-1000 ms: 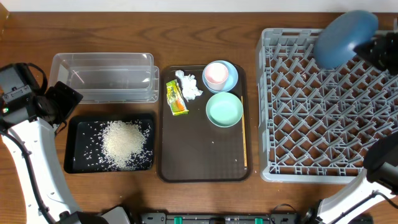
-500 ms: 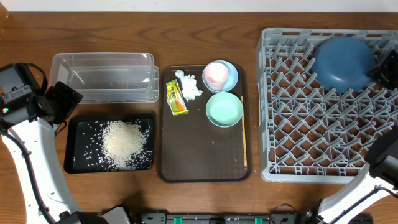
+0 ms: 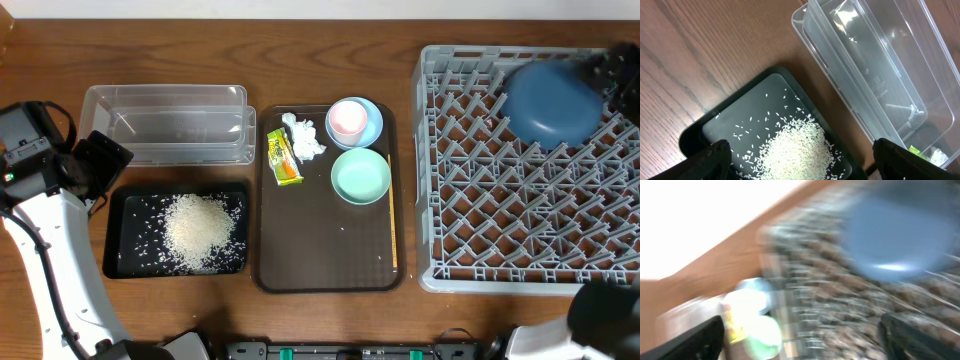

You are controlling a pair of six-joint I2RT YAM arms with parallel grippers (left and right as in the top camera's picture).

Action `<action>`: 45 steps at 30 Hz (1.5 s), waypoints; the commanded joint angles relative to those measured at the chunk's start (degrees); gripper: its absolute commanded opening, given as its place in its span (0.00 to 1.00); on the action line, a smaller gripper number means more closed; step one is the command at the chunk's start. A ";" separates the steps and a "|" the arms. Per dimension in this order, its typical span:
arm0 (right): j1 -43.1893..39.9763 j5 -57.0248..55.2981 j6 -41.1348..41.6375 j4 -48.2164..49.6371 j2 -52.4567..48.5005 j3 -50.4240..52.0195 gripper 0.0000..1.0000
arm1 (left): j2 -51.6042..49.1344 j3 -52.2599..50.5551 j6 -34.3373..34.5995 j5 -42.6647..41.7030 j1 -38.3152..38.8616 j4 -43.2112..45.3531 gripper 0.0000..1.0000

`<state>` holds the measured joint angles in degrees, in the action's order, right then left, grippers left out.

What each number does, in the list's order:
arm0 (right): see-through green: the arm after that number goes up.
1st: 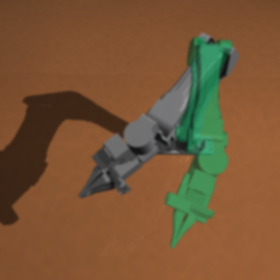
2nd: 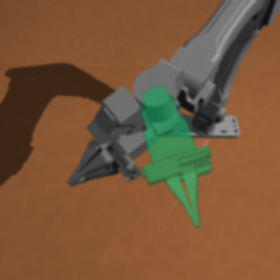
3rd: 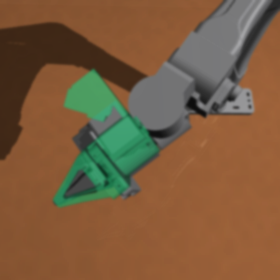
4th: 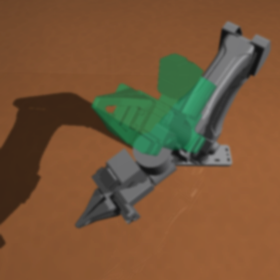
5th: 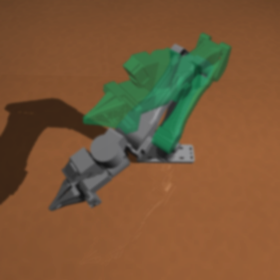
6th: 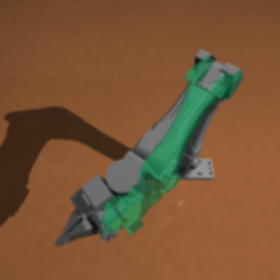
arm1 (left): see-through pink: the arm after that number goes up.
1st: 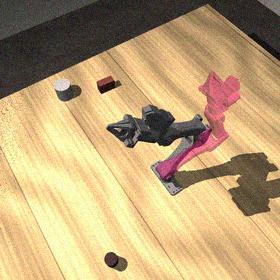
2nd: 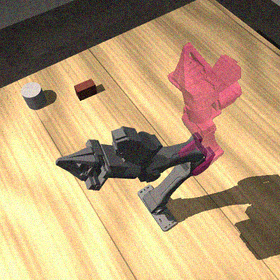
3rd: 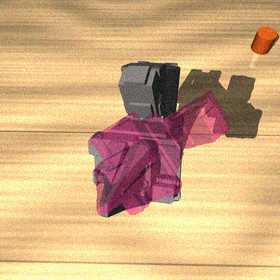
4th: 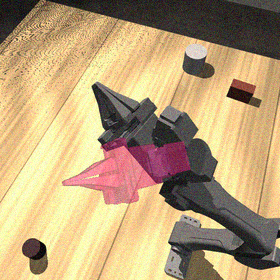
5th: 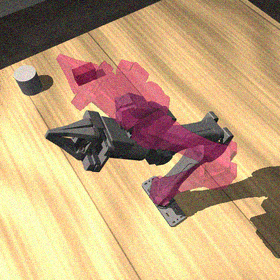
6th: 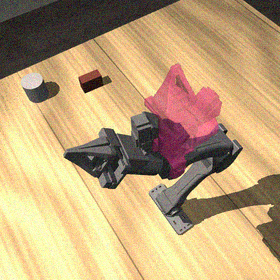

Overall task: Sort waste into correct bins and load items into the dishwasher rack
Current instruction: 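Lower the blue plate into the rack's back corner and release, then move the right gripper back to the green bowl on the tray, then grasp the green bowl and carry it to the dish rack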

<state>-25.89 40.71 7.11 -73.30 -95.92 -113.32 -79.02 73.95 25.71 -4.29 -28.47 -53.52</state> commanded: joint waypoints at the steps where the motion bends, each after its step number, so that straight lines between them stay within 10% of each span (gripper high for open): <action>1: 5.14 15.12 -2.08 0.44 1.92 -0.22 0.99 | -0.28 -0.28 0.33 0.28 -0.24 -0.02 0.93; 19: 60.83 -47.63 18.67 -2.08 -14.84 -0.15 0.92 | -0.28 -0.28 0.33 0.28 -0.24 -0.04 0.93; 25: 67.23 -47.36 21.14 0.02 -27.58 -0.15 0.64 | -0.28 -0.28 0.33 0.28 -0.24 -0.04 0.93; 30: 69.44 -47.34 22.88 0.02 -35.23 -0.15 0.59 | -0.28 -0.28 0.33 0.28 -0.24 -0.04 0.93; 40: 69.53 -46.27 23.08 -0.39 -38.75 -0.17 0.03 | -0.28 -0.28 0.33 0.28 -0.24 -0.02 0.93; 45: 69.35 -46.27 23.08 -1.60 -36.48 -0.39 0.01 | -0.28 -0.28 0.33 0.28 -0.24 -0.02 0.93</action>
<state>43.53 -5.08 29.74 -74.39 -134.52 -113.25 -79.02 73.95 25.71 -4.29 -28.47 -53.52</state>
